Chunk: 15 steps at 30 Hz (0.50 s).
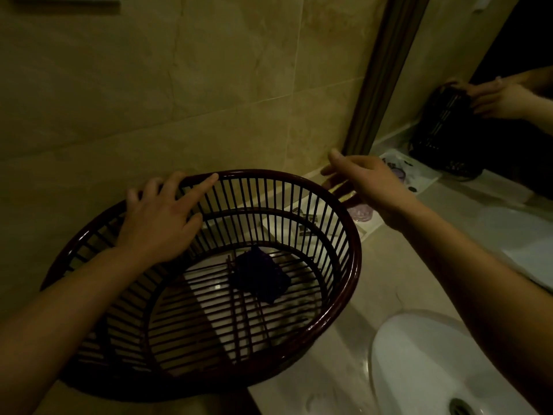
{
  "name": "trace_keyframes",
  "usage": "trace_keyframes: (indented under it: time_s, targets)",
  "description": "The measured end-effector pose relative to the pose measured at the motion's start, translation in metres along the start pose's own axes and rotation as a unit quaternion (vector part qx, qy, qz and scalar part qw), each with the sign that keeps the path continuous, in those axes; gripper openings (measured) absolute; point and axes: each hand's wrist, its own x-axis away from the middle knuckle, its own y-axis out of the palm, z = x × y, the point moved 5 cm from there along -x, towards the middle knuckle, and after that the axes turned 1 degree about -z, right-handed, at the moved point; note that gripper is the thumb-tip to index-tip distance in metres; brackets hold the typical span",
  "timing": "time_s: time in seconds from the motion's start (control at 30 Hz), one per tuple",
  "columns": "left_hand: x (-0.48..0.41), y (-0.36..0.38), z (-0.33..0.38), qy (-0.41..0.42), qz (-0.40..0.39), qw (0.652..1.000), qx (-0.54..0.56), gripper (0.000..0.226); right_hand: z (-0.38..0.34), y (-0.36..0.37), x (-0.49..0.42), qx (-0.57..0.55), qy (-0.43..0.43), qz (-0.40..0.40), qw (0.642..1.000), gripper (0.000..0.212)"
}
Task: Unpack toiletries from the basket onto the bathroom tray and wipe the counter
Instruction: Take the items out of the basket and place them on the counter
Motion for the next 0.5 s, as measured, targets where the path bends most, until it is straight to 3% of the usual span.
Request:
trace_keyframes:
  time_s: [0.13, 0.33, 0.5]
  targets:
    - [-0.001, -0.003, -0.005, -0.003, -0.008, 0.999, 0.034, 0.069, -0.032, 0.022, 0.012, 0.228, 0.002, -0.061, 0.972, 0.087]
    - [0.018, -0.01, -0.021, -0.012, -0.041, 0.997, 0.068, 0.072, -0.022, 0.039, 0.015, 0.307, 0.021, 0.013, 0.952, 0.036]
    - [0.066, -0.018, -0.063, -0.08, -0.064, 0.989, 0.107, 0.078, -0.016, 0.039, 0.026, 0.223, 0.048, 0.084, 0.97, 0.029]
